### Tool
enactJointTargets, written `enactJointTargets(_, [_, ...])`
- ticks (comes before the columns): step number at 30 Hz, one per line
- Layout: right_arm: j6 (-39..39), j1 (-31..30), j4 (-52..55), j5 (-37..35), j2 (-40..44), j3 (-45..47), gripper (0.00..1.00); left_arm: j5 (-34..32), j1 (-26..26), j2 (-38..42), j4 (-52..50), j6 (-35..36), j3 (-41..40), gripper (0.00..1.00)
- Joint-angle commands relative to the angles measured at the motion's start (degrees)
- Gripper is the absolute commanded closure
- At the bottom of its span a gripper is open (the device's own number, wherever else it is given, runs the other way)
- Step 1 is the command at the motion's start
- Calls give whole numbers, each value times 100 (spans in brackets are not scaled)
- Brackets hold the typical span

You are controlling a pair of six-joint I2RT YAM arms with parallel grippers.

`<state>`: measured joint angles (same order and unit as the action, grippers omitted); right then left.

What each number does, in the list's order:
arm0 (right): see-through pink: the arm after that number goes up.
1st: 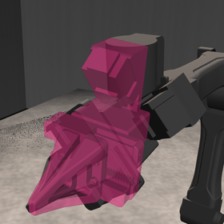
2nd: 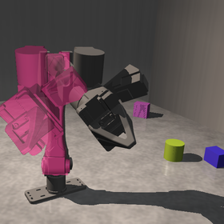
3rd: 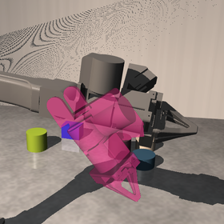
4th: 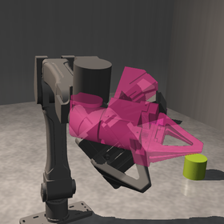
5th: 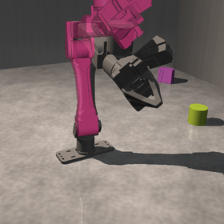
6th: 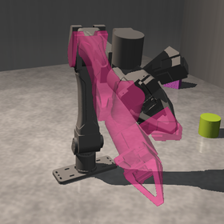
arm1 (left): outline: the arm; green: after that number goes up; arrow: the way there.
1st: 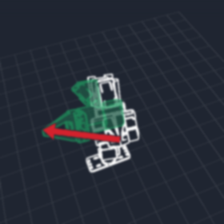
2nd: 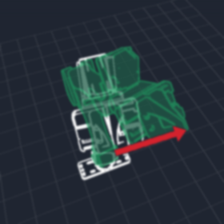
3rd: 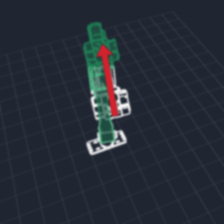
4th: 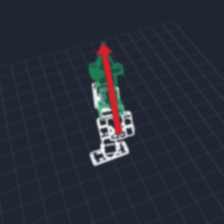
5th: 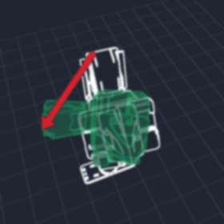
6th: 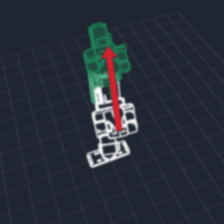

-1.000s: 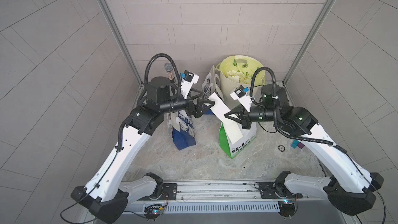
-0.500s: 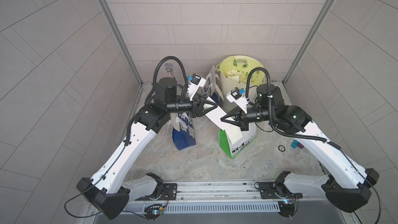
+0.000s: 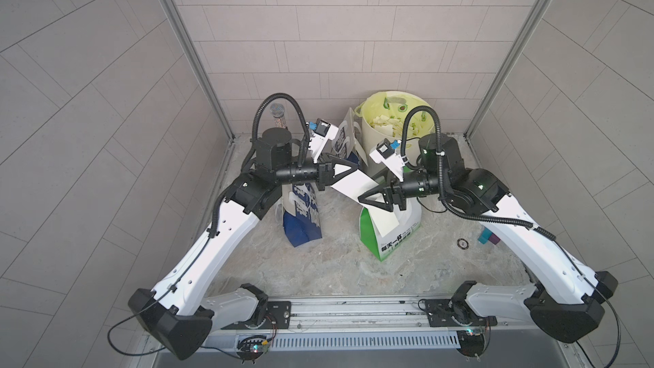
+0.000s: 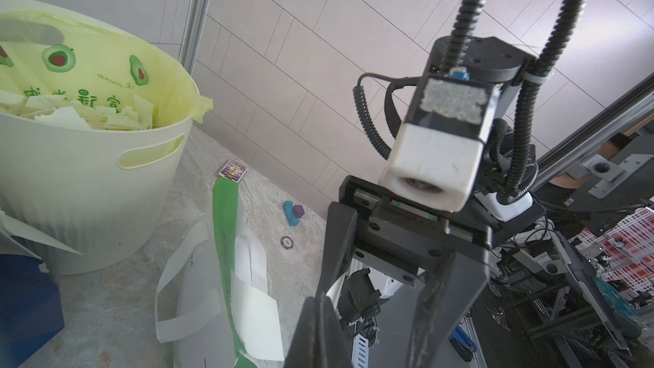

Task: Shred takeout receipts and throw away
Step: Shred the takeout receipt.

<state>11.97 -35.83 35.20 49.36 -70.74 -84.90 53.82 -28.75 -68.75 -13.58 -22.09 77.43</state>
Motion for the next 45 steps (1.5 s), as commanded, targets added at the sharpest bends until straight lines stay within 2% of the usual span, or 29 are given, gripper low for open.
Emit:
enactJointTargets(1, [1086, 15, -1321, 36, 254, 382, 35, -45, -54, 208, 651, -276, -262, 100])
enactJointTargets(6, [1706, 14, -2179, -511, 402, 791, 47, 73, -60, 249, 874, -463, -391, 100])
enactJointTargets(11, [1906, 14, -2481, -687, 472, 1003, 66, 49, -68, 255, 919, -519, -373, 100])
enactJointTargets(16, [1831, 11, -2542, -876, 457, 1038, 89, -14, -103, 171, 920, -616, -316, 100])
enactJointTargets(18, [1634, 2, -2435, -880, 428, 992, 95, -431, -114, 163, 880, -709, -314, 100])
enactJointTargets(20, [1104, -44, -1960, -1043, 388, 841, 100, -1544, -123, 154, 675, -1145, -213, 100])
enactJointTargets(22, [323, -153, -1371, -1512, 358, 621, 100, -2477, -130, 70, 564, -1850, -161, 100])
enactJointTargets(24, [-633, -366, -803, -2289, 316, 385, 100, -3025, -179, -39, 348, -2350, -81, 100])
enactJointTargets(27, [-1784, -740, -550, -3329, 393, 337, 100, -3576, -271, -123, -4, -2363, -31, 100])
enactJointTargets(29, [-2121, -802, -679, -3343, 521, 435, 100, -3768, -272, -171, -202, -2308, 36, 100])
enactJointTargets(32, [-2031, -796, -1152, -2934, 843, 706, 100, -4066, -271, -235, -364, -2239, 119, 100])
enactJointTargets(35, [-1455, -764, -1791, -2333, 1137, 992, 100, -4429, -271, -292, -490, -2108, 158, 100])
enactJointTargets(37, [-1103, -694, -2089, -2240, 1249, 1114, 100, -4567, -271, -365, -483, -1980, 221, 100])
enactJointTargets(39, [-880, -592, -2197, -2859, 1275, 1162, 100, -4497, -278, -557, -302, -1689, 417, 100])
enactJointTargets(43, [-742, -168, -2210, -4568, 1217, 1156, 100, -4213, -414, -1235, 298, -1318, 1128, 100])
enactJointTargets(45, [-607, 66, -2217, -5038, 1154, 1087, 100, -4122, -565, -1683, 616, -1040, 1587, 100])
